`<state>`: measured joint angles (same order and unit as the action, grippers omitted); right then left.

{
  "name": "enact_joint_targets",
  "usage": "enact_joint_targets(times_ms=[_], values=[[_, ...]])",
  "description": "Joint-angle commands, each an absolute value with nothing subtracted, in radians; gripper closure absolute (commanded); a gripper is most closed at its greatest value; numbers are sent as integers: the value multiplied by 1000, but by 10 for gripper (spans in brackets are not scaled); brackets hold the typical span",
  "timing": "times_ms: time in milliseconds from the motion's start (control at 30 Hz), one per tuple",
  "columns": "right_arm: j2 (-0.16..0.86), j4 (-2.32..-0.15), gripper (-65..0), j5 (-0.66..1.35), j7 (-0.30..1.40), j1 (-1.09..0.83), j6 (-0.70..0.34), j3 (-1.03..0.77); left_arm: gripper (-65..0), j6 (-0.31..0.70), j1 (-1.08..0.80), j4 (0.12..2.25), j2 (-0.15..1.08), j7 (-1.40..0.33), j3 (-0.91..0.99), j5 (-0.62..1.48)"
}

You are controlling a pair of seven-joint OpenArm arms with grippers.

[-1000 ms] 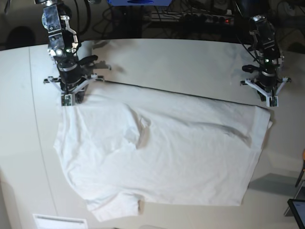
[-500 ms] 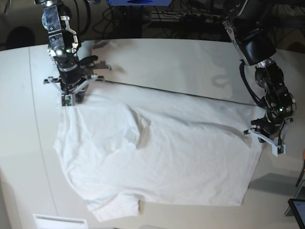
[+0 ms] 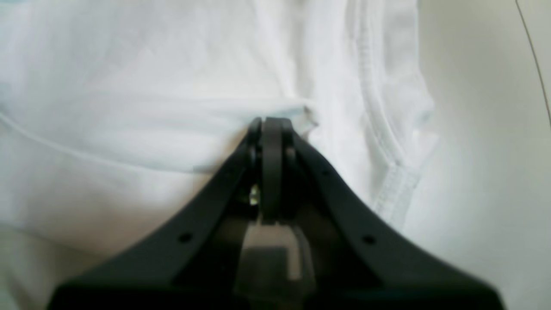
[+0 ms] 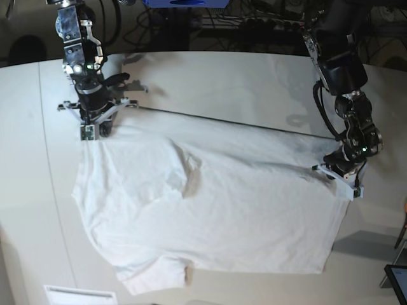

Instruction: Fold the T-shirt properly

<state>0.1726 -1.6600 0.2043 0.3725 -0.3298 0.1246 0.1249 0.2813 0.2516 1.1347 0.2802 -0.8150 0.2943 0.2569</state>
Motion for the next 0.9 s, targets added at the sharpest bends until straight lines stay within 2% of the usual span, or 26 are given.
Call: enact_joint_targets(times_ms=[0,500,867], values=[[185,-1664,-3,191,426,-346,156,101,0,259,213,1135,295,-923,298,203],[194,-1704,-3,191,432,-441,156,74,0,257,-84,1446,275,-921,363,211],[193,-1709,-1,191,432,-509,157,71,0,257,-116,1500,252,-921,352,211]])
